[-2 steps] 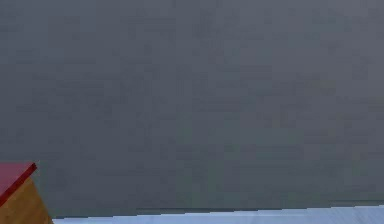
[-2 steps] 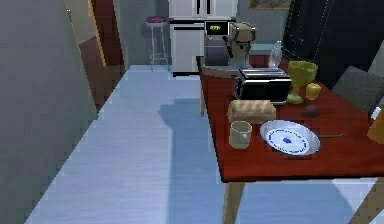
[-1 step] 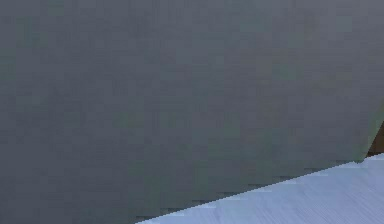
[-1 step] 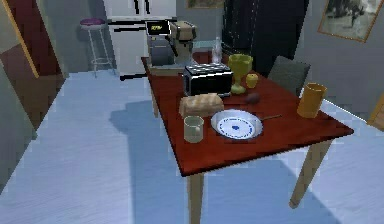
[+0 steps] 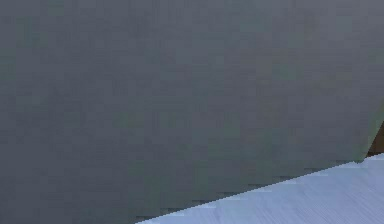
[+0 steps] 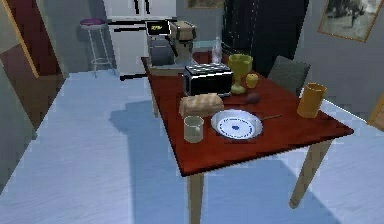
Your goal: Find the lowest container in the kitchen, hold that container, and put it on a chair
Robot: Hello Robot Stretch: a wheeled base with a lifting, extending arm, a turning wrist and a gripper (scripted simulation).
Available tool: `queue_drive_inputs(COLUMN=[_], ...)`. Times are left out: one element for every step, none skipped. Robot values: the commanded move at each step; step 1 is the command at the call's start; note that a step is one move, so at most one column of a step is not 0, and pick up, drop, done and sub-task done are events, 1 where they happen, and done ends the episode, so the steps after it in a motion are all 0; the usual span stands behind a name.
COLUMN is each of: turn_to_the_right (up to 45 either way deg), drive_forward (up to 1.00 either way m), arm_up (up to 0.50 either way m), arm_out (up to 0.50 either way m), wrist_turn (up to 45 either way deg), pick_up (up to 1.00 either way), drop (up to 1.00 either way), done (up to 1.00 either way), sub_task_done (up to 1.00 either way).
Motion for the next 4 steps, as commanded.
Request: queue_drive_inputs(turn_to_the_right=[0.0,0.0,0.0,0.0], drive_forward=[0.0,0.0,0.0,0.0], arm_up=[0.38,0.0,0.0,0.0], arm_out=[0.0,0.48,0.0,0.0], wrist_turn=[0.0,0.0,45.0,45.0], pick_up=[0.0,0.0,0.0,0.0], drop=[0.0,0.0,0.0,0.0], done=[0.0,0.0,0.0,0.0], sub_task_done=[0.0,0.0,0.0,0.0])
